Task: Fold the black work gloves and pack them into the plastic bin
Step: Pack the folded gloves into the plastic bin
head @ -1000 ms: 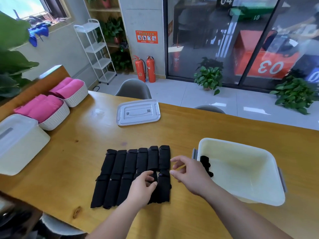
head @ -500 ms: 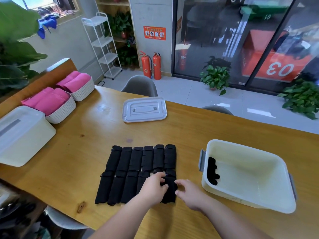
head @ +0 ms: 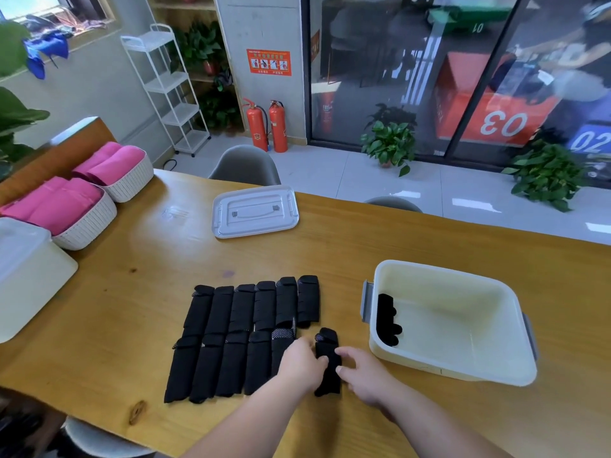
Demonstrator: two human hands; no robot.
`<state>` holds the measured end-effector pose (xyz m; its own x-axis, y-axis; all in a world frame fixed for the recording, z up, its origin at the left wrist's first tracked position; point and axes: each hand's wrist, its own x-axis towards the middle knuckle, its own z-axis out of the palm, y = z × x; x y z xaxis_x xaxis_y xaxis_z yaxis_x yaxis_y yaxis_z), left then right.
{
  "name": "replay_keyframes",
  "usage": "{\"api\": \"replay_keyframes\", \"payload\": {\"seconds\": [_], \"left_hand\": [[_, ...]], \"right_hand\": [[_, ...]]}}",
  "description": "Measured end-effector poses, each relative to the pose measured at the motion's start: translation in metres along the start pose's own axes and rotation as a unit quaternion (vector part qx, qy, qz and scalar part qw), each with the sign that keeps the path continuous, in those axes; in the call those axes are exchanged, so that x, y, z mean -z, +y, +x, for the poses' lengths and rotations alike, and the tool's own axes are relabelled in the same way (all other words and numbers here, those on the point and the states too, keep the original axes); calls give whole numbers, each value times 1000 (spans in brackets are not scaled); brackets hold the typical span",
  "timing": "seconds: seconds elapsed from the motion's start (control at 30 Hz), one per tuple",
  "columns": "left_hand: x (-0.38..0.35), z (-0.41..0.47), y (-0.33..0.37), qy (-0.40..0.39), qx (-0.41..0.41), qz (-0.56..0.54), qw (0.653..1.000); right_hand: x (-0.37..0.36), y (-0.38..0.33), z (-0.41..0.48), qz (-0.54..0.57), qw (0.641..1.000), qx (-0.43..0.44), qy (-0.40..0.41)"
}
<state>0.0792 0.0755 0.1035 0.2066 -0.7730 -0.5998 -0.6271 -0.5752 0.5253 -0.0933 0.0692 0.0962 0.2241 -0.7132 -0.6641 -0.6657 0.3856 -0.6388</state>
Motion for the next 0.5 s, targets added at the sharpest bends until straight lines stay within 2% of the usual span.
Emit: {"api": "replay_keyframes", "payload": {"seconds": [0.13,0.3,0.5], "left_hand": [[-5,-3,0,-5,19,-44,999],[3,-10,-8,-14,27,-182,983],[38,-22,-15,-31,-12,-351,936]], "right_hand": [[1,2,-2,15,1000,-4,2],[6,-14,-20,31,999,11,19],[9,-46,-48,18,991,109,73]]}}
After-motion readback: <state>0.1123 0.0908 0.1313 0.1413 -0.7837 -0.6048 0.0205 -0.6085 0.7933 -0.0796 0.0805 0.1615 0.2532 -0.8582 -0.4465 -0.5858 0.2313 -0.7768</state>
